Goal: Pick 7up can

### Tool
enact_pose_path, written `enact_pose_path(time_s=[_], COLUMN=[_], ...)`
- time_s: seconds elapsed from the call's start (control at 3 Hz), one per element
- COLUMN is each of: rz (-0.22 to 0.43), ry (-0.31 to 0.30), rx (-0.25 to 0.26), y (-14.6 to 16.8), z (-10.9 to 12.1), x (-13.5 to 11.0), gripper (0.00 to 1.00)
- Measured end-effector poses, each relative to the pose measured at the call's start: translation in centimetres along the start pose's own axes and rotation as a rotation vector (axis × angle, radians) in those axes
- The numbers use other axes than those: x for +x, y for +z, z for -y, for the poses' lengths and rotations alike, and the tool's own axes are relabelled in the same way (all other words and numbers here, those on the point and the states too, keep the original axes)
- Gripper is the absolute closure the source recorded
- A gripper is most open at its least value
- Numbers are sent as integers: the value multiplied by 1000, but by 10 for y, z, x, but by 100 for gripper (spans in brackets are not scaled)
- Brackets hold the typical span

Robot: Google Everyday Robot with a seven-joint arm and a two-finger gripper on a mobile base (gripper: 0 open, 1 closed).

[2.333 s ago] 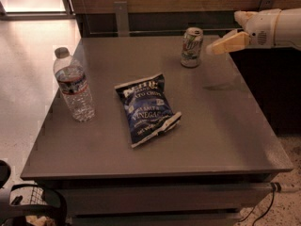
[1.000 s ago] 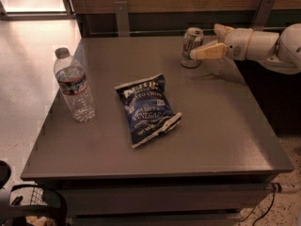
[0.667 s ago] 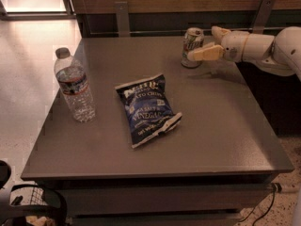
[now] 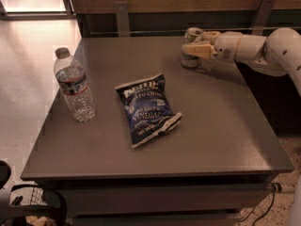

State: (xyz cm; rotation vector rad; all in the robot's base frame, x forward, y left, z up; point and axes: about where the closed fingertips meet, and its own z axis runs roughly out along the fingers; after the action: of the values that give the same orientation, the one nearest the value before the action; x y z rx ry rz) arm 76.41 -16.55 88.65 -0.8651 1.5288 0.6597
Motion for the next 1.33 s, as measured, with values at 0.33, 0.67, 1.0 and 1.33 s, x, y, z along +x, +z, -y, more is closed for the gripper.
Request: enact_pose_path(time_s=[0.33, 0.67, 1.0, 1.33], rz=[1, 1, 1, 3], ry=[1, 2, 2, 3], rx=[-7, -11, -14, -17], y=[4, 7, 9, 10], z=[-2, -4, -5, -5], x=[0, 0, 0, 0], gripper=[72, 95, 100, 100])
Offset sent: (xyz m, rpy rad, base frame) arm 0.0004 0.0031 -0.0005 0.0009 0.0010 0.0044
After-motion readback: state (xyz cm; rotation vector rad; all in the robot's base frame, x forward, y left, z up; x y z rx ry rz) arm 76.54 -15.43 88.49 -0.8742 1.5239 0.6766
